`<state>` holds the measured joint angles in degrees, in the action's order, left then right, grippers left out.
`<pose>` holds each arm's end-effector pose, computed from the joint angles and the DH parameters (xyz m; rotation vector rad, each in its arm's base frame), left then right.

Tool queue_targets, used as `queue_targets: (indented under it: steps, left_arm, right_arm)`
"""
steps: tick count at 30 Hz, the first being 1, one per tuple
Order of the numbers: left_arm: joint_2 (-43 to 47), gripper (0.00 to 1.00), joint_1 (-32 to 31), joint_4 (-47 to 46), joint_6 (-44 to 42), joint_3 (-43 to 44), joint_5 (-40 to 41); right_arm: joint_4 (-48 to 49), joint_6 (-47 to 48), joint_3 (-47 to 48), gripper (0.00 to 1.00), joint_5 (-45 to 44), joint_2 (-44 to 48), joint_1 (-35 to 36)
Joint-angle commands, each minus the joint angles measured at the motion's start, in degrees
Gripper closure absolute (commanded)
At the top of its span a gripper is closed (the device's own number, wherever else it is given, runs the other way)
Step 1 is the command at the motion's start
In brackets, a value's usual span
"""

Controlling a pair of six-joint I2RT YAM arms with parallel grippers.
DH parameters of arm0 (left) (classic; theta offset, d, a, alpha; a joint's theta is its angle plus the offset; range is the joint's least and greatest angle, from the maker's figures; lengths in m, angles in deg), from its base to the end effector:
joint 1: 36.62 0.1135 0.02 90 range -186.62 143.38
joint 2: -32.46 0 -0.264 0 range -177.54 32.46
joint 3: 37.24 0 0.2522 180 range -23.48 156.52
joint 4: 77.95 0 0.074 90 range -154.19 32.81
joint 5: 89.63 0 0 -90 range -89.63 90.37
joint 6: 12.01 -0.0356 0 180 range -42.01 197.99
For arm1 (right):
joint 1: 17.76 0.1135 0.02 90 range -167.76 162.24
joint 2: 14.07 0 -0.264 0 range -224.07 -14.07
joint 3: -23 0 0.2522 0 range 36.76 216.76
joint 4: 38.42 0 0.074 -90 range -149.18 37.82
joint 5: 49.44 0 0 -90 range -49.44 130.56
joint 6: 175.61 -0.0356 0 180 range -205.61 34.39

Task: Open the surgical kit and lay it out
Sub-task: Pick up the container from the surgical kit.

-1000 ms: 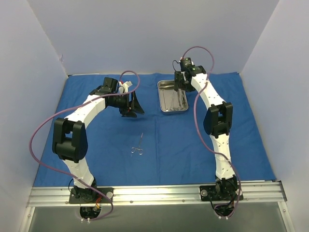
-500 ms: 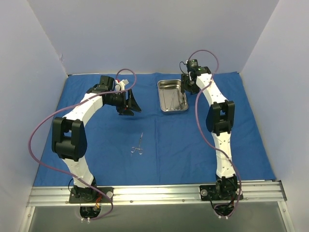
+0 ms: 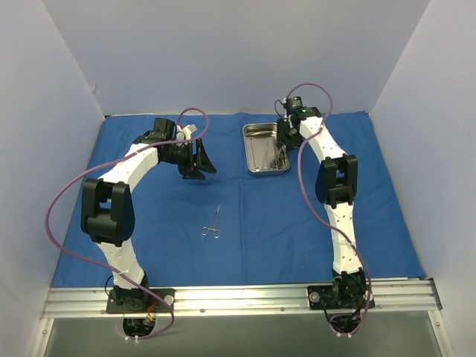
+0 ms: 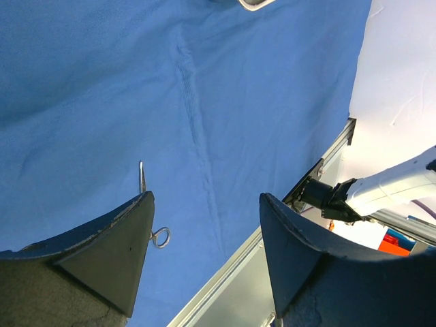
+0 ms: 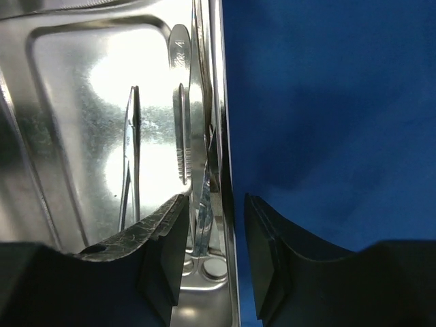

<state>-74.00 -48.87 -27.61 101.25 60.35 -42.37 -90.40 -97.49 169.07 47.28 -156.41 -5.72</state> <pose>0.3811 -0.1075 0.2418 0.0295 2.6261 -1.1923 0.5404 0.1195 0.2096 -0.0578 2.4317 0.3318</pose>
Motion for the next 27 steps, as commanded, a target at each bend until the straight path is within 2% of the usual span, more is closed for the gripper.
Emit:
queue_targets:
  steps: [1, 3, 7, 10, 11, 16, 27]
  left_arm:
    - [-0.2, 0.28, 0.6, 0.2, -1.2, 3.4, -1.5]
    - [-0.1, 0.28, 0.8, 0.3, -1.2, 3.4, -1.6]
    - [-0.1, 0.28, 1.1, 0.7, -1.5, 3.4, -1.5]
    - [0.0, 0.28, 1.4, 0.7, -1.5, 3.3, -1.4]
    - [0.1, 0.28, 1.4, 0.7, -1.5, 3.3, -1.4]
    - [0.1, 0.28, 1.5, 0.4, -1.2, 3.4, -1.6]
    - [1.2, 0.28, 1.6, -1.2, -0.5, 2.4, -1.7]
  right_arm:
    - [-1.0, 0.0, 1.2, 0.62, 1.6, -2.3, -0.4]
    - [-0.8, 0.0, 1.3, 0.64, 1.8, -3.0, -0.4]
    - [-0.9, -0.1, 2.2, 0.73, 1.9, -3.9, -0.4]
    - [-0.7, -0.3, 3.3, 0.82, 2.4, -4.3, -0.5]
    - [-0.6, -0.8, 3.6, 0.88, 2.8, -4.3, -0.5]
    - [0.2, -2.0, 4.6, 1.0, 4.3, -2.5, -1.2]
    - [-1.2, -0.7, 0.0, 1.0, 7.6, 5.3, -3.2]
